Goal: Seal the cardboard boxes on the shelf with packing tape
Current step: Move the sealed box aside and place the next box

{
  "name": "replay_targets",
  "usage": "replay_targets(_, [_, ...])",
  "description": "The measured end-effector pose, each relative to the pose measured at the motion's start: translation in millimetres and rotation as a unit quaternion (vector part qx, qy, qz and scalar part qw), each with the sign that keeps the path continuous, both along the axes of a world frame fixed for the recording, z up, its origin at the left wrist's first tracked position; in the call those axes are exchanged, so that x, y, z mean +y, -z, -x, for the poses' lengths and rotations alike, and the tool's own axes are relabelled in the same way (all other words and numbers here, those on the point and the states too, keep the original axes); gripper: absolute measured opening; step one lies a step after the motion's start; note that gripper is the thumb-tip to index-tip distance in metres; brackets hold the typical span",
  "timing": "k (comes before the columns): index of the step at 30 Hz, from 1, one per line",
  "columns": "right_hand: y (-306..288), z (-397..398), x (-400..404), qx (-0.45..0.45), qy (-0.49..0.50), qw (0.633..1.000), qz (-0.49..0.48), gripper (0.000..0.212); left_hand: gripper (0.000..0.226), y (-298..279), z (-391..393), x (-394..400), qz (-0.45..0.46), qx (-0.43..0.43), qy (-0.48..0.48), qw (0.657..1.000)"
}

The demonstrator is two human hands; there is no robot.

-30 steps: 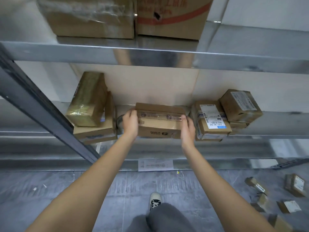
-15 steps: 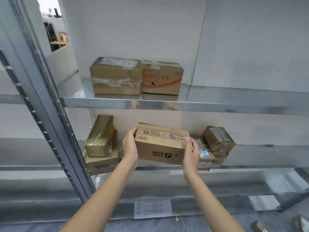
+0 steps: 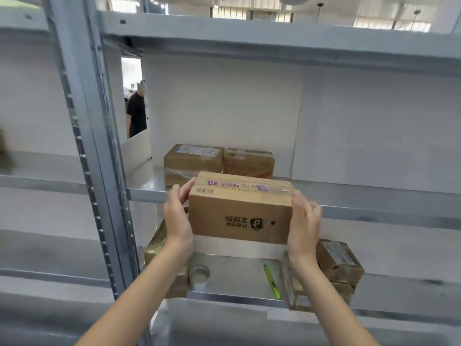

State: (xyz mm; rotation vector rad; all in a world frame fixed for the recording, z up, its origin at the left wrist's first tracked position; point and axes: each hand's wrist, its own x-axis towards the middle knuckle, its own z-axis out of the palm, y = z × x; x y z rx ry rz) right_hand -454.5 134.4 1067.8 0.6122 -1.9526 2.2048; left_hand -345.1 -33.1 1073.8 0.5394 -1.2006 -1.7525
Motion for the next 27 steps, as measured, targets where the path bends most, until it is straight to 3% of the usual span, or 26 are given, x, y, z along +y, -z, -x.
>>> replay_targets(2, [-32.7,3.7,-11.8,-0.007,-0.037,0.999,0.003,0.036,0.051,-28.1,-0.8,-11.9,0.020,0.002,0.013,1.000])
replay_targets(4, [-62.7,10.3,-27.7,-0.012,-0.051,0.999,0.006,0.030,0.042,-55.2,2.5,-27.4,0.060,-0.005,0.016,0.998])
replay_targets(7, [-98.7,28.2,-58.6,0.020,-0.065,0.998,-0.004,0.042,0.037,-94.0,9.1,-48.6,0.088,-0.023,0.004,0.996])
replay_targets(10, [-121.8,45.0,-88.1,0.040,-0.075,0.996,-0.034,0.075,0.039,-121.7,23.6,-68.7,0.088,-0.038,-0.007,0.995])
replay_targets(15, [-138.1,59.3,-116.5,-0.004,-0.105,0.994,-0.021,0.073,0.038,-135.6,43.8,-94.1,0.090,-0.051,-0.017,0.994])
replay_targets(17, [-140.3,62.4,-123.9,-0.006,-0.107,0.994,-0.023,0.074,0.048,-131.9,54.1,-111.2,0.088,-0.053,0.005,0.995])
replay_targets(20, [-139.0,65.8,-132.9,-0.016,-0.114,0.992,-0.044,0.075,0.092,-121.8,73.3,-132.7,0.061,-0.085,0.035,0.994])
replay_targets(21, [-138.0,68.0,-135.6,-0.021,-0.121,0.991,-0.055,0.074,0.085,-118.8,75.6,-132.6,0.054,-0.088,0.050,0.993])
replay_targets(24, [-131.5,74.5,-142.0,-0.047,-0.147,0.984,-0.090,0.077,0.037,-110.1,76.5,-131.0,0.059,-0.098,0.077,0.990])
replay_targets(27, [-123.1,82.4,-147.8,-0.061,-0.161,0.980,-0.102,0.077,0.031,-101.0,84.6,-139.0,0.053,-0.090,0.065,0.992])
